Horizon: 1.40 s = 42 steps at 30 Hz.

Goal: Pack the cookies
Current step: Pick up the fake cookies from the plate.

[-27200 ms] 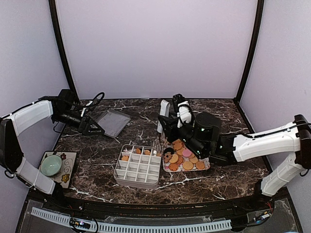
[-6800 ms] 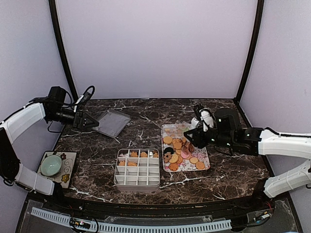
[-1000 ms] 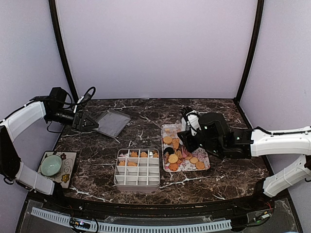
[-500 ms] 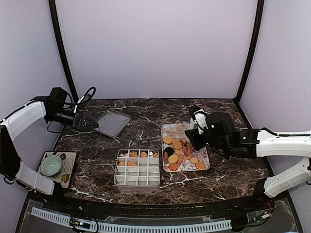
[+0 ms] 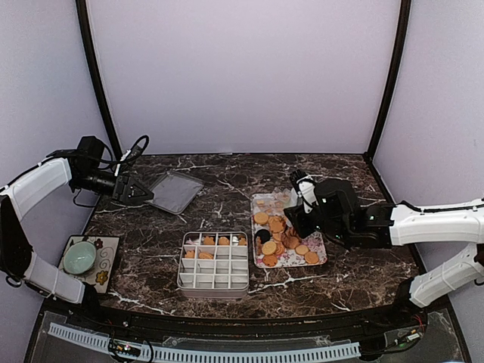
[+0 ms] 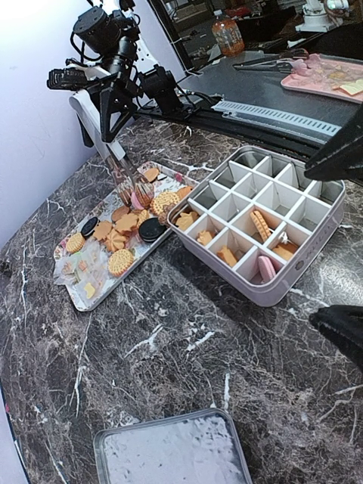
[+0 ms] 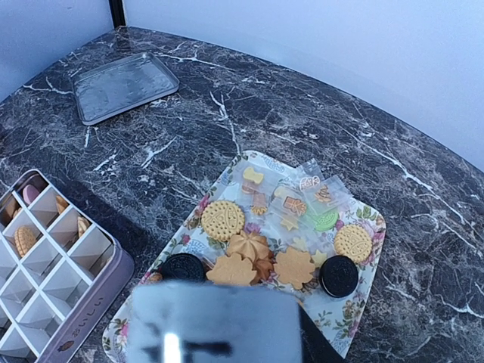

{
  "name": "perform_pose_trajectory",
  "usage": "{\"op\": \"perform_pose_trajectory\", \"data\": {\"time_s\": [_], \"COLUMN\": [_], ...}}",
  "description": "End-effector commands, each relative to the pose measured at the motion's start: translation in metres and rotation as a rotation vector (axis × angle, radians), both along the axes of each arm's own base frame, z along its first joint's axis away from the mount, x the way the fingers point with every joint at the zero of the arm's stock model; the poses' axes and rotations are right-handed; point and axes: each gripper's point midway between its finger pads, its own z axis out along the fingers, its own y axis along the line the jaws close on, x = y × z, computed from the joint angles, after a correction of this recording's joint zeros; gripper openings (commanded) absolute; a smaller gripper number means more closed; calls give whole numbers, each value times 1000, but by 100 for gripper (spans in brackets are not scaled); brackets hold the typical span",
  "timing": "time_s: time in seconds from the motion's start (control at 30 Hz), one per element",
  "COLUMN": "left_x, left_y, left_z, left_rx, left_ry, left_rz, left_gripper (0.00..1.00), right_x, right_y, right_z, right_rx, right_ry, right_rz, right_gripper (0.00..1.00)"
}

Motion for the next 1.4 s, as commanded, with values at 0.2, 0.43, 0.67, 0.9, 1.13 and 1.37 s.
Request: {"op": "perform_pose_trajectory", "data": {"time_s": [0.2,0.43,0.67,0.9,1.13,1.37], "left_x": [-6,-7,-7,-7,-6,-5], "left_y": [-1,-1,-1,-1,-2,-2], "left_z": [6,6,6,7,8,9], "left_rx": [-16,-17,-16,-18,-20,-28], "left_ry": [-1,-1,-3,-1,-4,-1], "left_rz": [-15,-17,-18,-19,-20,-20], "left_gripper": [57,57,57,57,57,57], "right_x": [12,14,16,16,12,7], "right_y": [16,20,23,21,12,0], "right_z": [27,30,29,28,44,55], "right_rx": [65,49,36,51,92,151], "right_ry": [-63,-75,-77,-68,-68,-70], "right_rz": [18,34,40,30,15,1], "right_gripper": [40,41,38,21,8,4]}}
